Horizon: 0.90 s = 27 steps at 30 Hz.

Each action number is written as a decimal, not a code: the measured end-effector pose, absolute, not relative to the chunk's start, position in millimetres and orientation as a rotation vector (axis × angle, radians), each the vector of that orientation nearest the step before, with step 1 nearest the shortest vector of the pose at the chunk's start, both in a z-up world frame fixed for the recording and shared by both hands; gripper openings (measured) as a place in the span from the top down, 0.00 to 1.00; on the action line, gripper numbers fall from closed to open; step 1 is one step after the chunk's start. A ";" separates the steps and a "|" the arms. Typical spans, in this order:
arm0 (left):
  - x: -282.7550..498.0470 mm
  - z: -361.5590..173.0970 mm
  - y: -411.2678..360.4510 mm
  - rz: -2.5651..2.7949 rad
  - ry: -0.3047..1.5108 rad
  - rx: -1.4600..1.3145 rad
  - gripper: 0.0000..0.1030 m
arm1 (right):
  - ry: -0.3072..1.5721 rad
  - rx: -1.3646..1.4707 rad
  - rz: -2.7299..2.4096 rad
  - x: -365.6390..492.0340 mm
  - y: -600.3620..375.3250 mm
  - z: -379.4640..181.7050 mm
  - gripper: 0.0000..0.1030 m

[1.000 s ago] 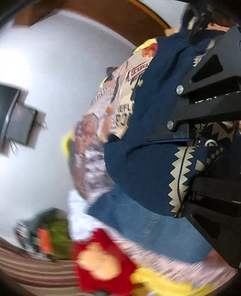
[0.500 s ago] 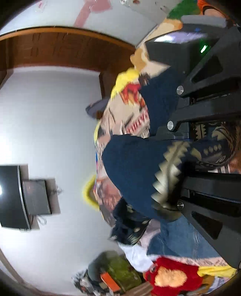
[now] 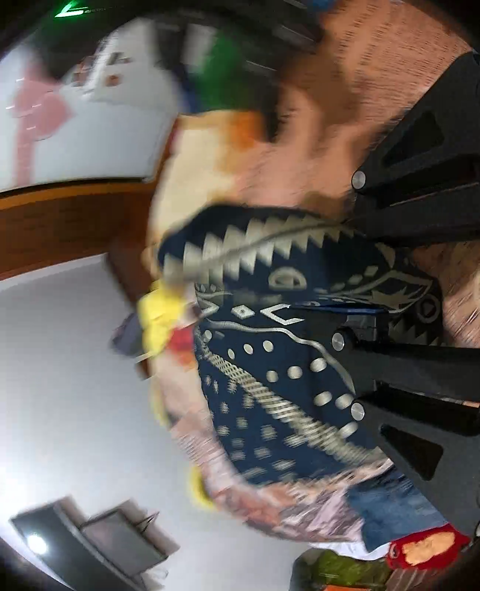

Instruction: Fold large clothes

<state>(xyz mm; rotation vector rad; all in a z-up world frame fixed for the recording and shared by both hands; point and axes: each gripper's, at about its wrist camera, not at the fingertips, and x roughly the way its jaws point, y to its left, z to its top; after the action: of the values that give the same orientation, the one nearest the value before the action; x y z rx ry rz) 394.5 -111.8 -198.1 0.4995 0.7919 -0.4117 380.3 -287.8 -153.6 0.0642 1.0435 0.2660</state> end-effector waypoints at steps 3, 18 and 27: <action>388.7 -214.2 -107.7 -0.393 0.841 0.492 0.91 | 1.046 0.090 0.242 369.3 -301.3 -153.5 0.00; 333.2 -162.4 -52.9 -0.484 0.863 0.291 0.26 | 0.978 0.169 0.378 376.2 -272.9 -132.1 0.00; 361.5 -143.4 18.7 -0.235 0.814 0.201 0.10 | 1.094 0.161 0.437 416.4 -212.6 -188.6 0.00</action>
<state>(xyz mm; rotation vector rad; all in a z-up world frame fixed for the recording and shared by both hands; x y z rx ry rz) 361.5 18.7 -143.4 0.2013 0.8138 -0.2346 416.4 -212.6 -188.6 0.1613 1.0937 0.4372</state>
